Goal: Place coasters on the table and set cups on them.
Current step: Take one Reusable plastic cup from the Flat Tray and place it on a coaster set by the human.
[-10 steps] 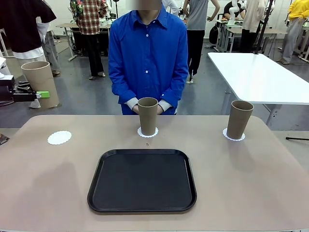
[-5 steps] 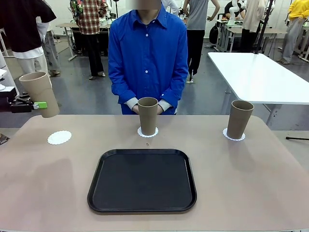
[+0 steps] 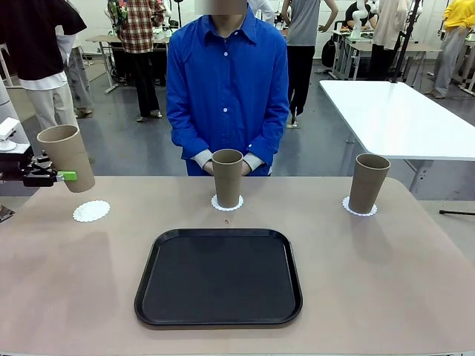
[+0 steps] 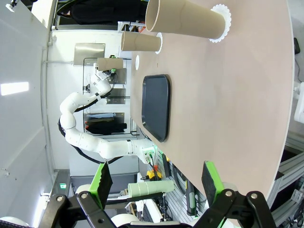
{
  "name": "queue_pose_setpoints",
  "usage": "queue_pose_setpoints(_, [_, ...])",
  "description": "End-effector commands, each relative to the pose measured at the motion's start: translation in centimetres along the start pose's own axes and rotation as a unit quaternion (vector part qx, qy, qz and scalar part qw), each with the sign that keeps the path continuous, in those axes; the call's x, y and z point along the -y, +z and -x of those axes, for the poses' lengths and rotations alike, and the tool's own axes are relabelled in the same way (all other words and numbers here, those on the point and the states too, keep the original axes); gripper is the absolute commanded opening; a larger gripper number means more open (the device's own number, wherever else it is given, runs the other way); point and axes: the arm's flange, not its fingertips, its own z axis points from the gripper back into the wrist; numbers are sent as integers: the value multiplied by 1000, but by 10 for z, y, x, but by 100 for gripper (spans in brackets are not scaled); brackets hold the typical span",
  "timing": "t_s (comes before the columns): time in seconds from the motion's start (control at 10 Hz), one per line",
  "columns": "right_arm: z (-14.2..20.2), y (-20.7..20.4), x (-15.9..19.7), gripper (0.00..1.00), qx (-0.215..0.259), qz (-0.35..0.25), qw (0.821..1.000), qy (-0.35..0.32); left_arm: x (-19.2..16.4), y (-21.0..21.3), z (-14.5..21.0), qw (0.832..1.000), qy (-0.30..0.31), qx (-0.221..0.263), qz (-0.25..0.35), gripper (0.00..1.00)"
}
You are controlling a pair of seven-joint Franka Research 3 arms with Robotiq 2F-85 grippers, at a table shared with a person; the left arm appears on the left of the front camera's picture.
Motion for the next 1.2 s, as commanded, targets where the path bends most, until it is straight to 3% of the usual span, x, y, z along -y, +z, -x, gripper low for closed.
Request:
queue_pose_setpoints(0.0, [0, 1, -1, 100, 1, 2, 1000, -3, -3, -1, 17, 1000, 4, -22, 10, 84])
queue_pose_setpoints(0.3, [0, 1, -1, 100, 1, 2, 1000, -3, -19, -7, 30, 999, 34, -32, 17, 84])
queue_pose_setpoints(1.1, [0, 1, -1, 100, 1, 2, 1000, -3, -19, -6, 57, 997, 60, -29, 43, 84])
